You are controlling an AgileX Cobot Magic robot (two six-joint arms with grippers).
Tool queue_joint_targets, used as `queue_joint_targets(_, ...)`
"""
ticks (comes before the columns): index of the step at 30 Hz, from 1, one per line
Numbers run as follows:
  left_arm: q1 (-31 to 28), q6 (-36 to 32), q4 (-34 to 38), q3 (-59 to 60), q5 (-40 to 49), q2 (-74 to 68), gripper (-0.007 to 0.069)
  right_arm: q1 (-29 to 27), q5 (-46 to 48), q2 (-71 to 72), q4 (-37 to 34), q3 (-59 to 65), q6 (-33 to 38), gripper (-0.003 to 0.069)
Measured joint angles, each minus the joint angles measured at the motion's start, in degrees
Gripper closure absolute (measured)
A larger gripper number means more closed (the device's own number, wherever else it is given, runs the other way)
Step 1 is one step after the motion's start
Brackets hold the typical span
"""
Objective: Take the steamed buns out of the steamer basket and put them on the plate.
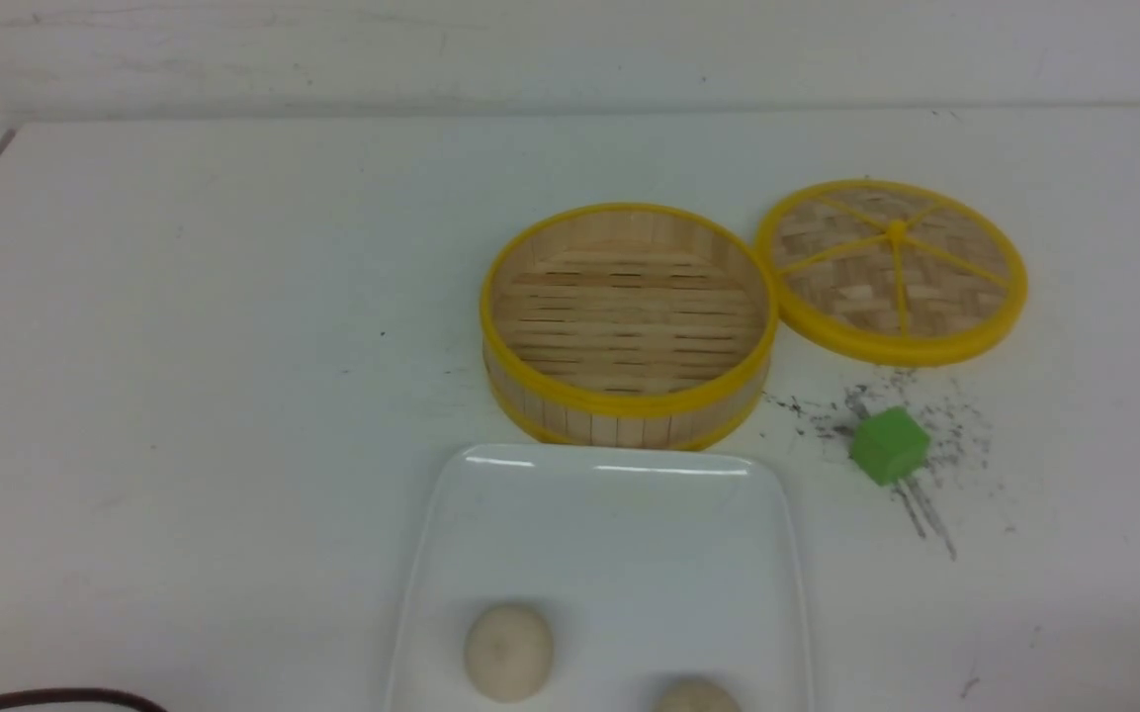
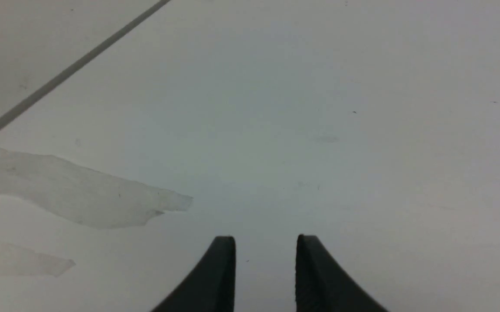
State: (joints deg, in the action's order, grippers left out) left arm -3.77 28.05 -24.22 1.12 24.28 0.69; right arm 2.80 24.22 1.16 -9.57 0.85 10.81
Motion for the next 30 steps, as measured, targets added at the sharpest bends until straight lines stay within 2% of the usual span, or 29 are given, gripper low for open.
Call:
queue_joint_targets(6, 0.0, -6.1, 1.5, 0.1, -0.1, 0.0, 0.0393, 0.0, 0.0, 0.0, 0.0, 0.0, 0.0, 0.0419)
queue_joint_targets(16, 2.3, -7.4, 3.1, 0.1, -0.4, 0.0, 0.0438, 0.0, 0.0, 0.0, 0.0, 0.0, 0.0, 0.0419)
queue_joint_targets(24, 1.8, -7.4, 5.0, 0.1, -0.7, 0.0, 0.0449, 0.0, 0.0, 0.0, 0.0, 0.0, 0.0, 0.0419)
queue_joint_targets(30, 1.8, -7.7, 11.0, 0.1, -1.3, 0.0, 0.0449, 0.0, 0.0, 0.0, 0.0, 0.0, 0.0, 0.0419)
